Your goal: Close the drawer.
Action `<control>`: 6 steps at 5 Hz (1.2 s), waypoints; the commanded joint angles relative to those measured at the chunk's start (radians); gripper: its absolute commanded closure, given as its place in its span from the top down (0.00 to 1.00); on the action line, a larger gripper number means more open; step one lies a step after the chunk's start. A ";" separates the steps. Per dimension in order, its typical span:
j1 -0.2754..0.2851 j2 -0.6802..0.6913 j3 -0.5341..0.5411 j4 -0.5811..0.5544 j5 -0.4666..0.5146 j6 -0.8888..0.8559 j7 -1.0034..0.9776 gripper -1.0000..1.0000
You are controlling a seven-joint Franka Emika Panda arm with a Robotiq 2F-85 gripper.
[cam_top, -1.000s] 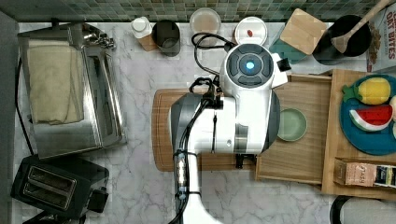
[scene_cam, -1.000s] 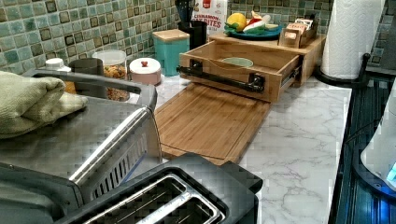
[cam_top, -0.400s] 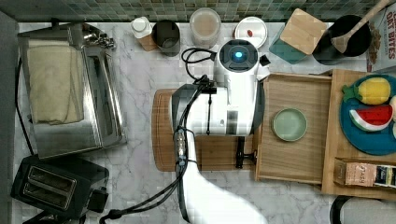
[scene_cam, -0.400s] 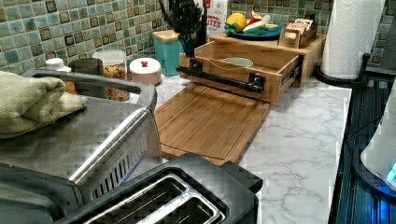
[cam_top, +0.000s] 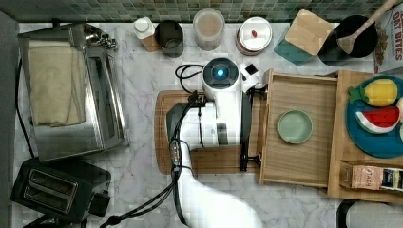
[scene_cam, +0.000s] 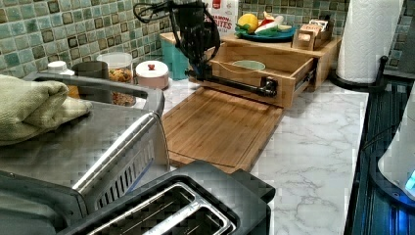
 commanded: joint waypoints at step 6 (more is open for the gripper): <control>-0.017 -0.007 -0.016 -0.155 -0.222 0.227 -0.028 0.00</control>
